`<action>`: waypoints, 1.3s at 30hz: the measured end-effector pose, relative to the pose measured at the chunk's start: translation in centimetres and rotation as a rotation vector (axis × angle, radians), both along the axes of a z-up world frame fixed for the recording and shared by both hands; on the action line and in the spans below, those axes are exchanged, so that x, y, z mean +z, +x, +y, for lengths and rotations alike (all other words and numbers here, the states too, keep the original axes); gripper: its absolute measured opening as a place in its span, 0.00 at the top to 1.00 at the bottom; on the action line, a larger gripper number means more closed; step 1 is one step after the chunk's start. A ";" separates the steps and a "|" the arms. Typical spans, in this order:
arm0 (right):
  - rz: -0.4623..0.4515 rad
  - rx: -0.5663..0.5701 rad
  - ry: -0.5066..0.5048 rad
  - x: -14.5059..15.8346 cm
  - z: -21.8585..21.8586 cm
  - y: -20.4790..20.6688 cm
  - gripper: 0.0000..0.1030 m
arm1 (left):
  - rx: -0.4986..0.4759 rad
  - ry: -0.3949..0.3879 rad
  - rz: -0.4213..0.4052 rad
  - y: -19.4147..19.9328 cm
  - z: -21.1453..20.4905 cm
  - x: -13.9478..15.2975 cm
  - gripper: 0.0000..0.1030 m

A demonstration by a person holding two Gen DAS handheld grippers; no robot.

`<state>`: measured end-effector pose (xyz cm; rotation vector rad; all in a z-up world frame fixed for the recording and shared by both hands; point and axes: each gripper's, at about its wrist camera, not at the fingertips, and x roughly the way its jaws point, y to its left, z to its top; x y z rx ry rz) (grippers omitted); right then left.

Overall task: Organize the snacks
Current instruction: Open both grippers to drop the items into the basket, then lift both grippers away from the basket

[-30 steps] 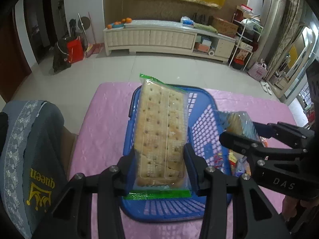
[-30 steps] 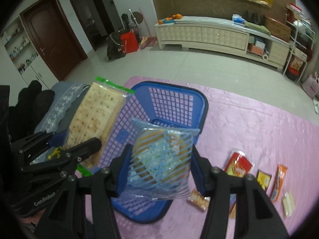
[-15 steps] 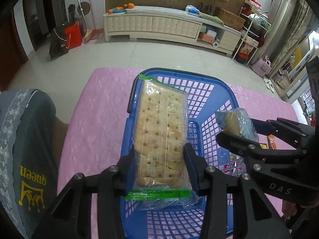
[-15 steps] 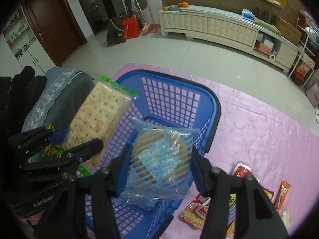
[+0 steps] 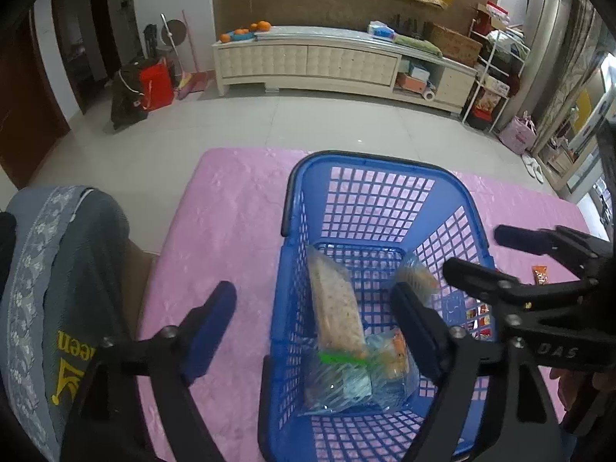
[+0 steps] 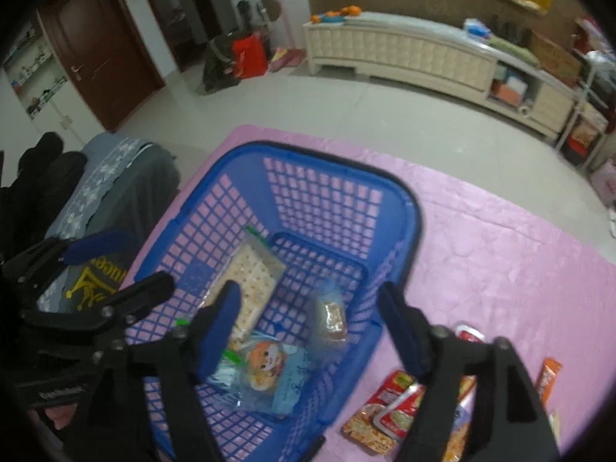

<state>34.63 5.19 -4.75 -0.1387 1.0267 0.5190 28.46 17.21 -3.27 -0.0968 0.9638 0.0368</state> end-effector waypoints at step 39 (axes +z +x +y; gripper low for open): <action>-0.233 -0.343 -0.023 11.5 -22.9 -16.3 0.14 | -0.244 0.027 -0.180 -10.4 -20.5 9.0 0.17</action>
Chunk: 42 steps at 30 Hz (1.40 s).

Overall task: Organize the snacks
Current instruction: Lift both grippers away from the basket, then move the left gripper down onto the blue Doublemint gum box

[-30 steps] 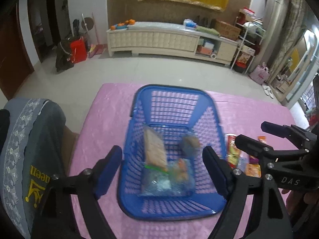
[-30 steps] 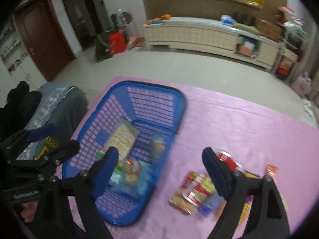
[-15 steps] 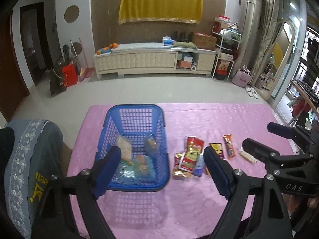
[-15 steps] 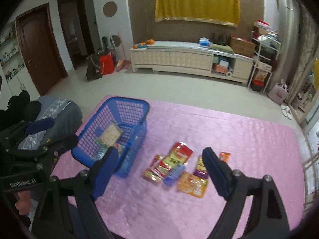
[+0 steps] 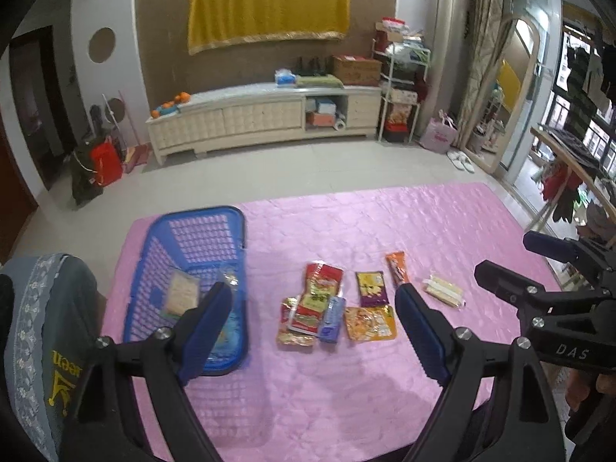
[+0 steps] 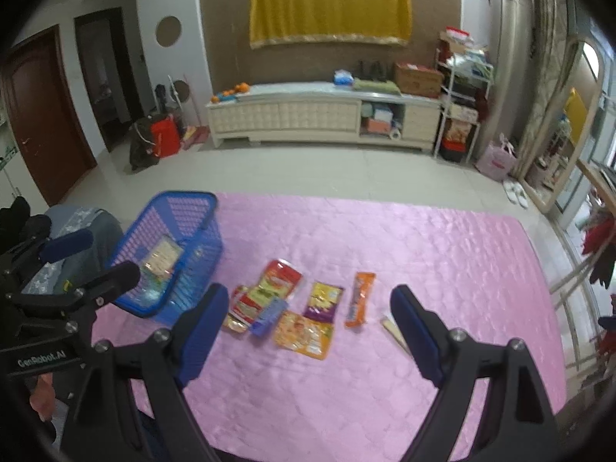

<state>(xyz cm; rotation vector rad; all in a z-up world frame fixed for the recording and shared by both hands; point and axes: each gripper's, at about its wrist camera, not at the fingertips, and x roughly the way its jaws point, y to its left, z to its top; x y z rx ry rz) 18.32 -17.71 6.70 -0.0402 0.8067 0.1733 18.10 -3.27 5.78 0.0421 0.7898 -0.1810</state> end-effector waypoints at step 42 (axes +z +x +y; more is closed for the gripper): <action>0.358 -0.039 0.058 -22.6 -4.1 9.0 0.26 | -0.157 0.144 0.406 12.0 -5.1 -23.5 0.71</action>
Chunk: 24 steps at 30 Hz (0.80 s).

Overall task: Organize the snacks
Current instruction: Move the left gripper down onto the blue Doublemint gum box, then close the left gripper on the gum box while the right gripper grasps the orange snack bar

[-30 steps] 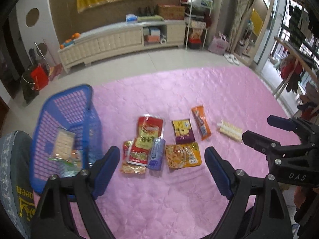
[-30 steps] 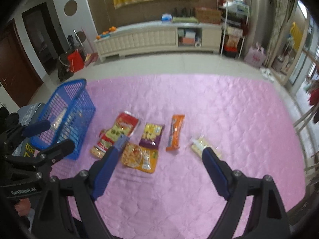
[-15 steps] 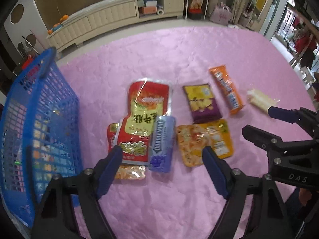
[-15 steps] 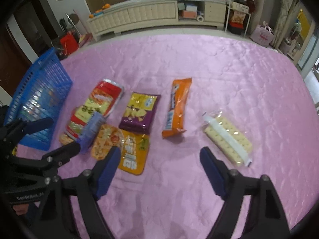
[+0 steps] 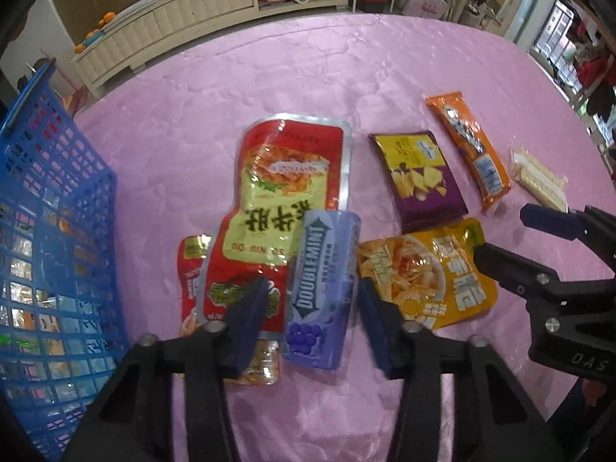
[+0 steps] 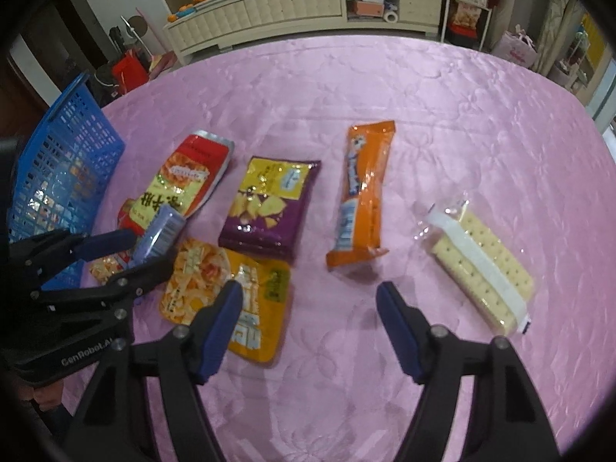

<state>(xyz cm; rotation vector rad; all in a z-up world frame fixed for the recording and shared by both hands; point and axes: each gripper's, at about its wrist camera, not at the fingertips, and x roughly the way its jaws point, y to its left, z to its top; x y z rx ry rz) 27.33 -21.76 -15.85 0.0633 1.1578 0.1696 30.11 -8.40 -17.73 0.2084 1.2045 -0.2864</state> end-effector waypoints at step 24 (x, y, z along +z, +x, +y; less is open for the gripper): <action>-0.045 -0.040 -0.006 3.6 -2.5 3.2 0.38 | 0.046 -0.127 -0.101 0.9 -3.1 5.7 0.71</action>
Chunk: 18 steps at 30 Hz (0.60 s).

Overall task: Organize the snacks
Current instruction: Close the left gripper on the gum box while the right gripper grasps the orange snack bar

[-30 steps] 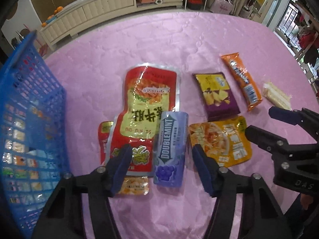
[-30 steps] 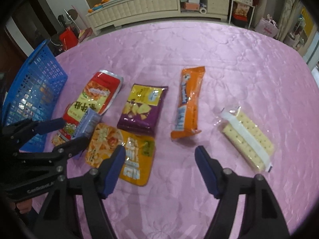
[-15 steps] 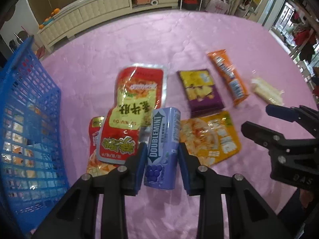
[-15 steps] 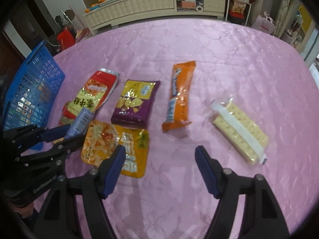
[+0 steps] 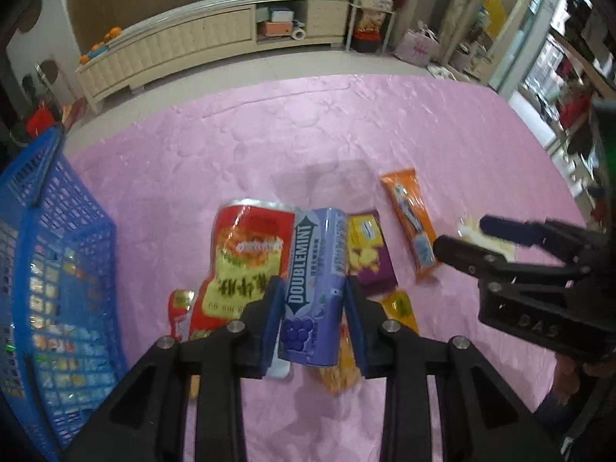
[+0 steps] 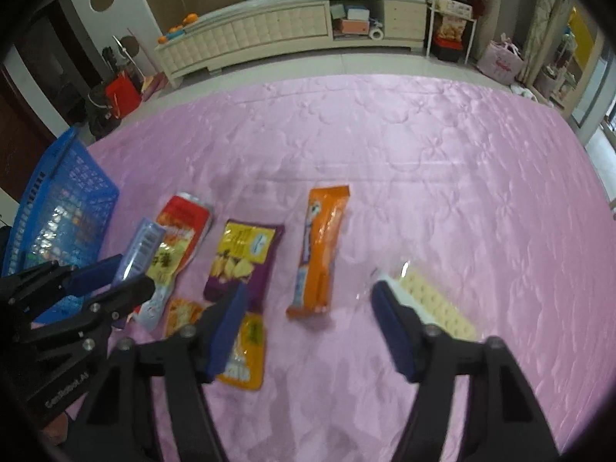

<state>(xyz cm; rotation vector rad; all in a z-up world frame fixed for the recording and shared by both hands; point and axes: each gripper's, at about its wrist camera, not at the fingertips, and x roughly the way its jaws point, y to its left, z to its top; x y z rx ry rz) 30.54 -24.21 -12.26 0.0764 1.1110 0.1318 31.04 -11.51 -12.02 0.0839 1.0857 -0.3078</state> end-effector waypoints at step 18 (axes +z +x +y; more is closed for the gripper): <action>0.029 0.015 -0.039 -3.7 1.2 2.9 0.78 | 0.003 0.005 0.044 1.9 0.4 -3.1 0.71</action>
